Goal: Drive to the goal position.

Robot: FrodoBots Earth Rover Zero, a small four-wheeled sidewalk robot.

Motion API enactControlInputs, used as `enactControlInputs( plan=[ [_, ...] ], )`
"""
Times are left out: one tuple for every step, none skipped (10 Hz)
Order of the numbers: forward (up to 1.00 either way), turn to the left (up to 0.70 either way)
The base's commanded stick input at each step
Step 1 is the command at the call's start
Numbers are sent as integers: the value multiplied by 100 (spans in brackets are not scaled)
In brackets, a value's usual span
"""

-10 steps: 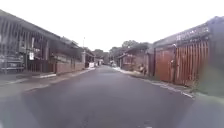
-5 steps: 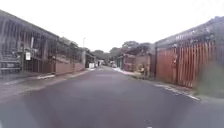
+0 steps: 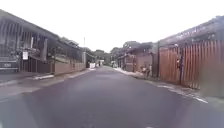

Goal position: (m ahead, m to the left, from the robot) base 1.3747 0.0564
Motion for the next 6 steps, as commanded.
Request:
enactControlInputs(
  plan=[
    [50,0],
    [50,0],
    [50,0],
    [50,0],
    [50,0],
    [50,0]
  ],
)
